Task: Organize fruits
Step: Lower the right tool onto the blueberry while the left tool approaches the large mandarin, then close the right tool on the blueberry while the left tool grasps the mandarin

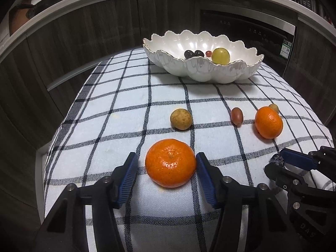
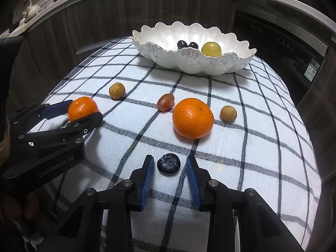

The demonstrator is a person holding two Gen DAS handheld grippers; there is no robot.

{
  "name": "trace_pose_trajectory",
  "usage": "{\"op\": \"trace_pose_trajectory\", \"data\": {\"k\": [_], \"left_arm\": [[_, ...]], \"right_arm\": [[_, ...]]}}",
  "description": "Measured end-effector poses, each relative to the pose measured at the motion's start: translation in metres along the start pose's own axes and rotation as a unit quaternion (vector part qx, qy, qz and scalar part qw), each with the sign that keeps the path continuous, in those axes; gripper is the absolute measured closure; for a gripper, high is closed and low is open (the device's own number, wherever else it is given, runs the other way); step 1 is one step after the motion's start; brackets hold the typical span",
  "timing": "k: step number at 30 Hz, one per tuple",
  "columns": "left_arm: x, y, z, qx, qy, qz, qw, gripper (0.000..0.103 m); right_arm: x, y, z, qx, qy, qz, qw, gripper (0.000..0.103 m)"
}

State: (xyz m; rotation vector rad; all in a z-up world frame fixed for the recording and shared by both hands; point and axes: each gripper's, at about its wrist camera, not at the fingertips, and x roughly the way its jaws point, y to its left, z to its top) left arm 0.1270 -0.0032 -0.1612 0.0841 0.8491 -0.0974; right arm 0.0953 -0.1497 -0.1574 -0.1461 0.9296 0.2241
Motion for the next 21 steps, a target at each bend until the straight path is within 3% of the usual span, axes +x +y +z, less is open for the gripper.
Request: {"op": "trace_pose_trajectory", "data": {"k": [2,5,21], "left_arm": [[0.001,-0.001,0.0,0.001,0.001,-0.007,1.0,0.058],[0.0,-0.001,-0.001,0.001,0.0,-0.009,1.0,0.059],[-0.011,-0.002,0.002,0.002,-0.007,0.001,1.0,0.06]], "right_arm": [[0.0,0.0,0.0,-0.001,0.0,0.003,1.0,0.075],[0.0,0.002,0.0,-0.005,-0.001,0.004,1.0,0.079],[-0.011,0.001,0.005,-0.003,-0.02,0.004,1.0,0.079]]}}
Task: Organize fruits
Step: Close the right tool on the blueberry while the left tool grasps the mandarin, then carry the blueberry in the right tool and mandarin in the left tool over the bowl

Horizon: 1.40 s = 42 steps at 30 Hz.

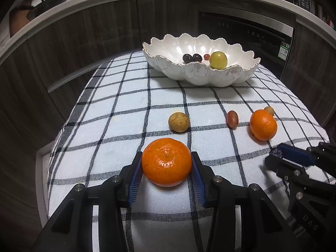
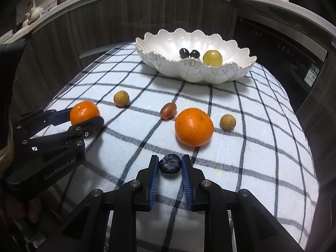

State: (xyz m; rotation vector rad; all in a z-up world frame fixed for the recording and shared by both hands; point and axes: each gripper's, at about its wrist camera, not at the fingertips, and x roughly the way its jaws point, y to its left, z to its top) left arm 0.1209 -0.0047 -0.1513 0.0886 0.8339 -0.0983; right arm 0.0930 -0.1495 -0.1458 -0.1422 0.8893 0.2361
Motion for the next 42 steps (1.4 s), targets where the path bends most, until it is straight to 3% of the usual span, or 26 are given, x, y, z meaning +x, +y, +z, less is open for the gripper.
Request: {"op": "trace_pose_trajectory", "data": {"k": [26,42], "left_arm": [[-0.024,-0.005,0.019,0.008,-0.017,0.01,0.9998,0.06],[-0.026,-0.01,0.048,0.001,-0.029,0.011,0.9995,0.06]], "right_arm": [[-0.024,-0.024,0.029,0.039,-0.049,-0.018,0.998,0.079],[-0.032,-0.037,0.055,0.05,-0.07,-0.025,0.996,0.079]]}}
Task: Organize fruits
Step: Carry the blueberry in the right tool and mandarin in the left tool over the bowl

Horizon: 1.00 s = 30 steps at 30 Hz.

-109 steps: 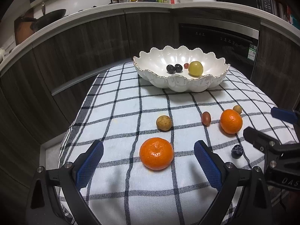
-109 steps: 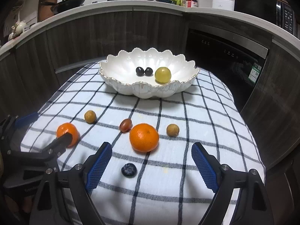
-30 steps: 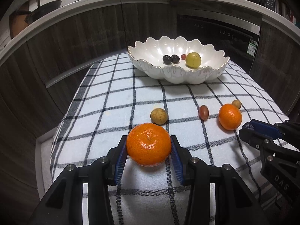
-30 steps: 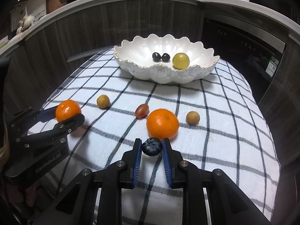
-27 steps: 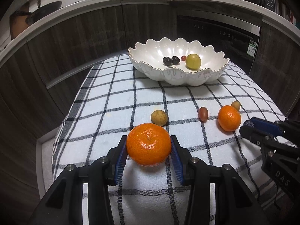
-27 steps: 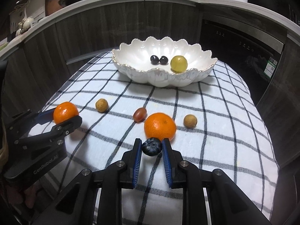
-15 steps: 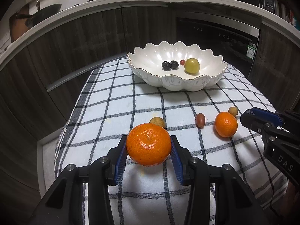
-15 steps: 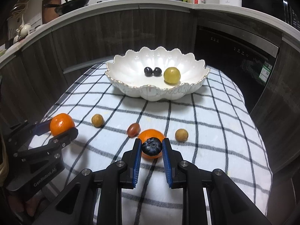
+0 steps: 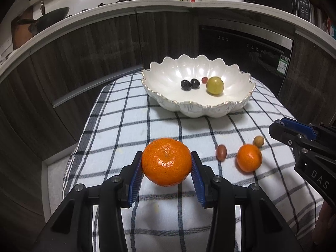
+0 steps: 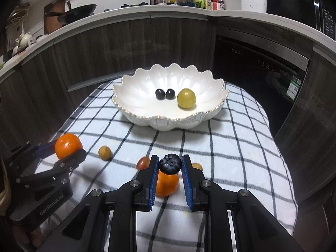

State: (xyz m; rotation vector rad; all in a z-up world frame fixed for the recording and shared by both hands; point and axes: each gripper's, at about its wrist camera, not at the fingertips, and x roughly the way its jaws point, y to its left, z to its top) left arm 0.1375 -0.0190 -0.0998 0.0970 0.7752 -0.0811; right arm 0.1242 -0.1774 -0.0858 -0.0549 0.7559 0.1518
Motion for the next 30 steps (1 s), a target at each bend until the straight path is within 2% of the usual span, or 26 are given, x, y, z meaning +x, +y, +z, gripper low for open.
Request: {"op": "trace_pose_trajectory", "data": {"k": [30], "left_arm": [[0.02,-0.008,0.08,0.005,-0.025,0.0,0.9997,0.06]], "right_arm": [[0.021,-0.016,0.075,0.012,-0.035,-0.008,0.999,0.079]]}}
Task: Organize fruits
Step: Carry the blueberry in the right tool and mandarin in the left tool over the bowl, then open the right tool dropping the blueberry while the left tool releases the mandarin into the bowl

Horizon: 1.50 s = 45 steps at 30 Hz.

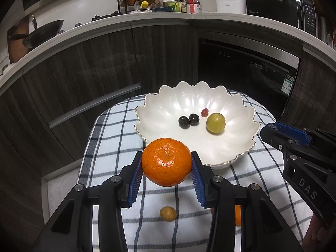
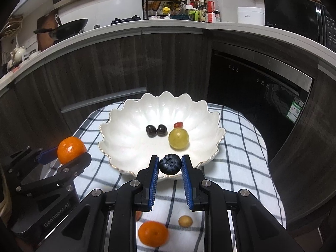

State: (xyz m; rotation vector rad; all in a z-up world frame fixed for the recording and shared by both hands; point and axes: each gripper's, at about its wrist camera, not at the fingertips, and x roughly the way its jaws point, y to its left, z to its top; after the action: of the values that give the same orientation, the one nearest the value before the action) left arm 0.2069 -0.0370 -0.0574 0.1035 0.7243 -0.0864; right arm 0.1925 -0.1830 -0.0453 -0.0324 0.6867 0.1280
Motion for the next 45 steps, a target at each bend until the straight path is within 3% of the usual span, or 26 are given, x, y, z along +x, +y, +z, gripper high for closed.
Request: {"op": "trace_pose_trajectory", "data": {"k": [14,21,43,45], "left_arm": [[0.024,-0.003,0.03,0.013,0.0,-0.005,0.9999,0.06],[0.044,-0.004,0.04,0.016,0.004,-0.018,0.9997,0.06],[0.082,-0.003,0.037,0.03,0.055,-0.026,0.9977,0.059],[0.08,-0.003,0.036,0.028,0.055,-0.024,0.9978,0.052]], "right_arm": [[0.018,-0.008,0.024,0.006,-0.003,-0.002,1.0,0.079],[0.04,-0.01,0.032,0.012,0.015,0.004,1.0,0.079],[0.081,-0.01,0.028,0.012,0.073,0.022,0.997,0.079],[0.081,-0.01,0.029,0.012,0.077,0.023,0.997,0.078]]}}
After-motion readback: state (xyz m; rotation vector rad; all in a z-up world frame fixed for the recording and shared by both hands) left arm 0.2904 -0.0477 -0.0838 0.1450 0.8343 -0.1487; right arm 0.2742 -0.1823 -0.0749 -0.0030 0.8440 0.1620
